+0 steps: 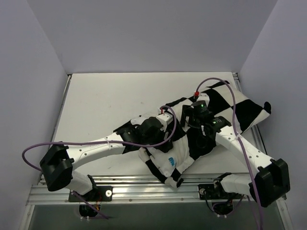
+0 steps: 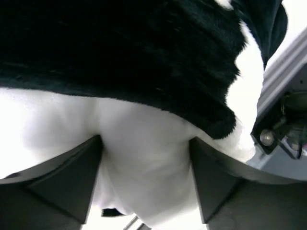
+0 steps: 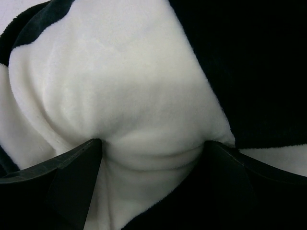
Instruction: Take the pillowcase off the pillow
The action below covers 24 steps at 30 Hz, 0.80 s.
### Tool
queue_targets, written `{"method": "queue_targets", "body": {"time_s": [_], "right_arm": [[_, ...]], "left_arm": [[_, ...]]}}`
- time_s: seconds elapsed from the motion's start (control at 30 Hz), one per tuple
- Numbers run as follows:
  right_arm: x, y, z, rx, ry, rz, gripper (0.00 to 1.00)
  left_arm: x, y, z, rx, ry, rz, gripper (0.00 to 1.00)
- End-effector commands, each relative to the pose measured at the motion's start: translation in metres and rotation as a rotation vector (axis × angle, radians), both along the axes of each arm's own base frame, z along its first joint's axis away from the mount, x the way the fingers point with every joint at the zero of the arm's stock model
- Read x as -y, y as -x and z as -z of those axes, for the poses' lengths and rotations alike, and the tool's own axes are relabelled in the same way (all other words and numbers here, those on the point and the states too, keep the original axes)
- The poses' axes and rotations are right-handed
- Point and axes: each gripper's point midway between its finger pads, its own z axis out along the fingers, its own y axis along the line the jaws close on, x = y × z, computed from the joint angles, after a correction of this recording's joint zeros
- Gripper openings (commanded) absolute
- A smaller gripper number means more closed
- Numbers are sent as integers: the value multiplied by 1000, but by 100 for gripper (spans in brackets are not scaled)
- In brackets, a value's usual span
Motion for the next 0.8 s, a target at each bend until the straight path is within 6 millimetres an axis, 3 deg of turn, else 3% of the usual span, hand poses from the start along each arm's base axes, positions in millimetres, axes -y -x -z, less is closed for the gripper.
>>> {"method": "queue_targets", "body": {"time_s": [0.0,0.07,0.1,0.2,0.23,0.3,0.33,0.47,0.5,0.53,0.57,0.63,0.67,0.77], "right_arm": [[-49,-35,-4,66,-99,-161,80],[-64,-46,4,51,-104,-206,80],[-74,-61,-13,100,-118,-224,79],[-94,-79,-10,104,-78,-271,79],[-102,-90,-25,136,-80,-277,79],[-113,-95,-26,136,-64,-282,79],[-115,-97,-35,146,-58,-272,80],[-105,-78,-50,151,-66,-234,82],[-101,-73,-50,147,-64,-226,83],[-95,-64,-62,173,-73,-223,83],[-88,-51,-51,144,-60,-229,83],[-84,-31,-63,167,-80,-257,84],[-80,-18,-52,138,-69,-273,84],[-82,11,-57,141,-105,-332,84]], "left_arm": [[-3,-3,19,-25,-12,-47,77],[-9,-4,24,-31,-12,-65,69],[-15,-6,30,-34,-17,-86,61],[-25,-16,27,-28,3,-131,48],[-30,-19,27,-28,8,-143,45],[-33,-28,23,-22,28,-165,37],[-36,-34,20,-19,41,-178,28],[-34,-46,11,-9,71,-185,3],[-33,-48,10,-6,72,-182,2],[-31,-48,10,-6,72,-178,2],[-28,-50,6,-2,82,-176,2],[-26,-51,3,-3,88,-174,2],[-25,-52,0,-3,94,-172,2],[-25,-53,-5,-2,103,-177,2]]}}
